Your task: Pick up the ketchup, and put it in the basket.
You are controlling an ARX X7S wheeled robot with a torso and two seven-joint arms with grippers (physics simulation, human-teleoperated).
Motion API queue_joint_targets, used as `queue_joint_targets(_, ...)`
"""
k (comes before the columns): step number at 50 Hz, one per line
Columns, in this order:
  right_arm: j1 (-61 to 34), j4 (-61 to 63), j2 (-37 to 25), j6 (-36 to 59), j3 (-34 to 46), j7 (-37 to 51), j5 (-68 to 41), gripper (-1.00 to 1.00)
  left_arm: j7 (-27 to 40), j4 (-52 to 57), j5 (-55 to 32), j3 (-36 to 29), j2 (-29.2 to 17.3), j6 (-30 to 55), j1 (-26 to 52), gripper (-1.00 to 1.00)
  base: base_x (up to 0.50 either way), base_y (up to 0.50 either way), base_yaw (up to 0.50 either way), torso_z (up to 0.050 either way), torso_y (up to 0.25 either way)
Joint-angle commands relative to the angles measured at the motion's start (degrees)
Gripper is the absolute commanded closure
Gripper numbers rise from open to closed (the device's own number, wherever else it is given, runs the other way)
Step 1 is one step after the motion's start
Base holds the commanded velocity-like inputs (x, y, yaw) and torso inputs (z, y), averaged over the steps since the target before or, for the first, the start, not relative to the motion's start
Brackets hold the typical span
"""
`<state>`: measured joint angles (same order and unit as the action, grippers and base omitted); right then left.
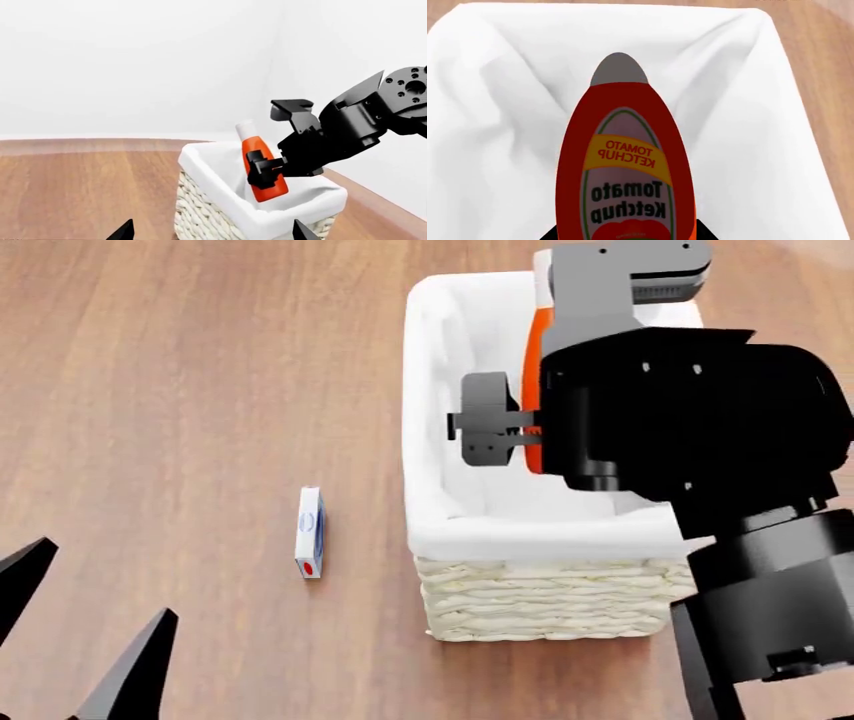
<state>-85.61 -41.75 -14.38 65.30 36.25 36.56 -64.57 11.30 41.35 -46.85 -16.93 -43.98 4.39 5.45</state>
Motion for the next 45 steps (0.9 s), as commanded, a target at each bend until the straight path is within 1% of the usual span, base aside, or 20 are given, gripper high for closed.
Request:
queue_joint_targets(1, -1.8, -4.2, 1.4, -1.9, 2.6, -5.1, 3.7, 1.00, 0.0, -0.1, -0.6, 0.2, -0.2, -0.1, 0.1, -1.00, 0.00, 0.00, 0.00, 0.000, 0.000)
queue_joint_targets(13, -2.4, -9.2, 2.9, -4.8, 4.4, -8.3, 6.0, 1.00, -0.4, -0.5, -0.5, 0.0, 0.0, -0.4, -0.1, -1.00, 0.00, 0.00, 0.00, 0.000, 0.000)
queue_joint_targets(16, -2.2, -9.2, 3.1, -4.9, 4.3, -8.2, 5.8, 1.00, -1.8, -2.0, 1.3, -0.4, 0.9, -2.2, -1.4, -1.00, 0.00, 0.00, 0.00, 0.000, 0.000)
queue_joint_targets(19, -2.4, -10.9, 3.6, -6.0, 4.8, -9.2, 6.6, 1.00, -0.3, -0.3, -0.8, 0.2, -0.2, -0.6, -0.1, -1.00, 0.00, 0.00, 0.00, 0.003, 0.000)
queue_joint_targets(28, -3.4, -17.0, 5.6, -9.4, 6.9, -13.5, 9.1, 1.00, -0.4, -0.3, -0.9, 0.1, -0.1, -0.6, 0.0, -1.00, 0.00, 0.00, 0.00, 0.000, 0.001)
queue_joint_targets(33, -3.7, -18.7, 6.3, -10.3, 7.4, -14.5, 9.7, 1.00, -0.5, -0.4, -0.8, 0.0, -0.1, -0.7, 0.0, -1.00, 0.00, 0.00, 0.00, 0.000, 0.000)
queue_joint_targets(35, -3.5, -18.7, 6.3, -10.4, 7.5, -14.6, 9.8, 1.00, -1.5, -1.5, 0.5, -0.3, 0.6, -2.0, -1.1, -1.00, 0.00, 0.00, 0.00, 0.000, 0.000)
queue_joint_targets(37, -3.6, -19.7, 6.6, -10.9, 7.6, -15.1, 10.0, 1.00, -0.4, -0.3, -1.1, 0.1, -0.2, -0.7, 0.1, -1.00, 0.00, 0.00, 0.00, 0.000, 0.000)
queue_joint_targets(45, -4.2, -22.1, 7.5, -12.0, 8.4, -16.7, 10.9, 1.00, -0.5, -0.4, -1.1, 0.1, -0.2, -0.8, 0.1, -1.00, 0.00, 0.00, 0.00, 0.000, 0.000)
